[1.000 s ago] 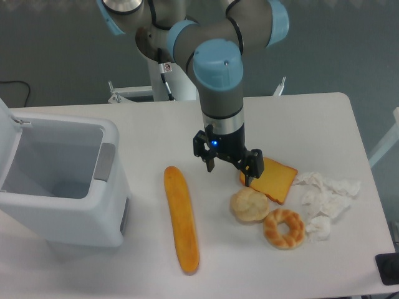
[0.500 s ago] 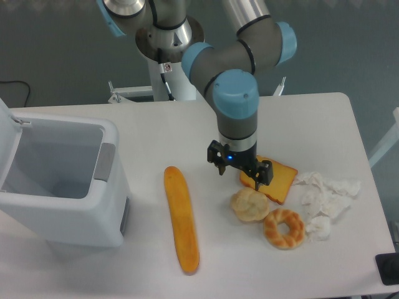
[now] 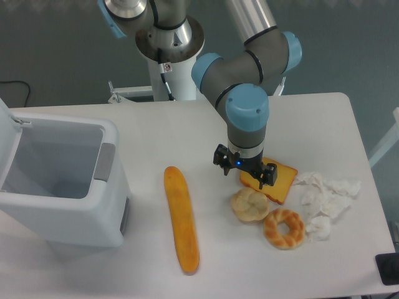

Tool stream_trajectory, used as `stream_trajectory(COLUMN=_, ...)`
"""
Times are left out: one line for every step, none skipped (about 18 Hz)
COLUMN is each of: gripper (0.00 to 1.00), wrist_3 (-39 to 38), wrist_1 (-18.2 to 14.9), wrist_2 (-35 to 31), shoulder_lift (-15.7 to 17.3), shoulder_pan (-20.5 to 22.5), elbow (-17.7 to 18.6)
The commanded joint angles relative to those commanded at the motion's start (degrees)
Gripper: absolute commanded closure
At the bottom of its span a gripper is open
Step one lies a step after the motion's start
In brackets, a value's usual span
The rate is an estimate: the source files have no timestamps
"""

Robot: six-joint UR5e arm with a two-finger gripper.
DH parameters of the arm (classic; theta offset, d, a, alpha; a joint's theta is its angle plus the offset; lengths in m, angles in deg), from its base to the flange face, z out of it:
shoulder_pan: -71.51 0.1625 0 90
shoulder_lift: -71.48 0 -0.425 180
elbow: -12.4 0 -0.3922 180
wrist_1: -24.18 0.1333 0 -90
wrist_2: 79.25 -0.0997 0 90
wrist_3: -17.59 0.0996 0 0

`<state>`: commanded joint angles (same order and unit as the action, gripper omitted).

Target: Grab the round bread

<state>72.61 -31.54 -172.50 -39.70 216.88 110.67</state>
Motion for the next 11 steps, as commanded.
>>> stream_trajectory(gripper=0.0, wrist_3=-0.4, wrist_1=-0.2, wrist_2=0.0, shoulder_lift=0.0, shoulder_pan=-0.1, elbow=0.1)
stream_trajectory(gripper=0.0, wrist_3=-2.4, wrist_1=-1.0, wrist_2=0.0, shoulder_lift=0.2, shoulder_pan=-0.1, elbow=0.6)
stream_trajectory(gripper=0.0, wrist_3=-4.8, wrist_1=-2.1, wrist_2=-0.1, shoulder_lift=0.3, shoulder_pan=-0.1, elbow=0.7)
stream_trajectory(gripper=0.0, wrist_3=-6.9, wrist_1=-2.4, wrist_2=-0.1, shoulder_lift=0.2, shoulder_pan=-0.3, elbow=0.7)
stream_trajectory(gripper=0.0, wrist_3=-8.5, wrist_1=-2.5, wrist_2=-0.1, shoulder_lift=0.0, shoulder_pan=-0.4, elbow=0.4)
stream_trajectory(gripper=0.0, wrist_3=-10.4, wrist_1=-2.6, wrist_2=-0.1, shoulder_lift=-0.1, shoulder_pan=-0.4, elbow=0.2)
stream_trajectory(gripper=0.0, wrist_3=-11.9, wrist_1=-2.6, wrist_2=-0.1, shoulder_lift=-0.2, shoulder_pan=-0.6, elbow=0.1)
stream_trajectory(gripper=0.0, wrist_3=-13.3, wrist_1=-2.7, wrist_2=-0.1, shoulder_lift=-0.2, shoulder_pan=-0.6, elbow=0.2)
stream_trajectory(gripper=0.0, wrist_3=-15.1, wrist_1=-3.2, wrist_2=-0.1, shoulder_lift=-0.4, shoulder_pan=-0.6, elbow=0.3)
stream_trajectory(gripper=0.0, wrist_3=-17.4, wrist_1=-3.9, wrist_2=-0.1, shoulder_lift=-0.7, shoulder_pan=-0.6, elbow=0.2)
stream_trajectory(gripper=0.0, wrist_3=-19.9, wrist_1=-4.0, wrist_2=-0.2, shoulder_lift=-1.2, shoulder_pan=-0.6, elbow=0.0)
